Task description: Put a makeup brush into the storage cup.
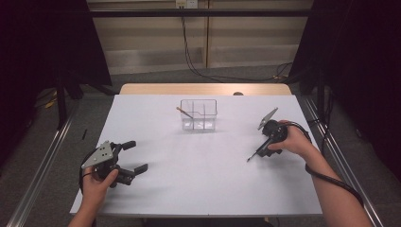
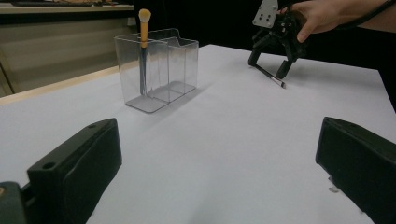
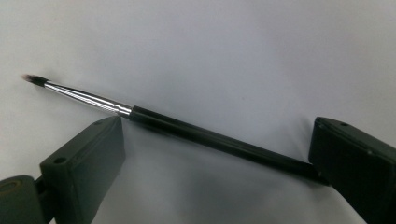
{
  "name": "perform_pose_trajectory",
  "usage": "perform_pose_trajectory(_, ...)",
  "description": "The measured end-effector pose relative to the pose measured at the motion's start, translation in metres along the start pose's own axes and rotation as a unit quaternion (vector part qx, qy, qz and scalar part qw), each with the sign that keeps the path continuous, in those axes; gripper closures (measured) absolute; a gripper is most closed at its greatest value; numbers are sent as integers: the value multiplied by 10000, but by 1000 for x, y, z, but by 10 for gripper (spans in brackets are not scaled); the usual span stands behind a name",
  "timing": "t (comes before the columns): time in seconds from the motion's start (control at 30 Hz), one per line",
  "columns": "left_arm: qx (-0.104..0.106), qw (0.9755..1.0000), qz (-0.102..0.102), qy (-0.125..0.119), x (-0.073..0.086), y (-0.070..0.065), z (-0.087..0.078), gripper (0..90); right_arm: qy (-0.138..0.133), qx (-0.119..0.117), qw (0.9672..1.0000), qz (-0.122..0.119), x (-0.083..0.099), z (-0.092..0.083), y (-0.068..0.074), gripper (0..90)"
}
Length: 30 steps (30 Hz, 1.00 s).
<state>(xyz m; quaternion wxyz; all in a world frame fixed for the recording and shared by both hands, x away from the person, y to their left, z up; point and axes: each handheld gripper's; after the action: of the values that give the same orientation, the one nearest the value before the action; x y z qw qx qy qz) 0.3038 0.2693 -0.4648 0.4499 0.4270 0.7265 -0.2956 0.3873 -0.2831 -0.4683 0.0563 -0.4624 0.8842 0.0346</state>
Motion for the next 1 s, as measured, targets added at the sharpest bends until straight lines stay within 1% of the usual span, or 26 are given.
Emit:
perform_pose_trajectory(0.1, -1, 10000, -1, 2, 0, 0, 0, 3, 0, -56, 10000, 45, 0, 0, -1, 50)
perform_pose_trajectory(0.43, -25, 10000, -2, 5, 0, 0, 0, 2, 37, -81, 10000, -32, 1, -1, -1, 61)
perform_pose_trajectory(0.6, -43, 10000, 6, 1, 0, 0, -1, 3, 21, -103, 9999, 14, 1, -1, -2, 66)
perform_pose_trajectory(0.83, -57, 10000, -3, -5, 0, 1, -1, 3, 13, -113, 9999, 56, 6, -3, -4, 107)
perform_pose_trajectory(0.87, -52, 10000, -3, -7, 0, 1, -1, 2, 2, -106, 9999, 21, 6, -3, -5, 112)
perform_pose_trajectory(1.0, -50, 10000, -4, -10, 0, 1, -1, 3, 54, -100, 9999, 37, 6, -4, -5, 130)
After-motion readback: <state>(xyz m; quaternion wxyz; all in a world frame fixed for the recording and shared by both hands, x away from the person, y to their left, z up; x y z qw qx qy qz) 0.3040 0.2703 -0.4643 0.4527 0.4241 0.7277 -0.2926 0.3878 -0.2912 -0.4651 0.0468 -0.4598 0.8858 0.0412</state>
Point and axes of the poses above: each handheld gripper's, and its own axes: z roughly forward along the jaws, x roughly out of its underside, y roughly to its left, and after that the axes turned 12 degrees about y, right-handed
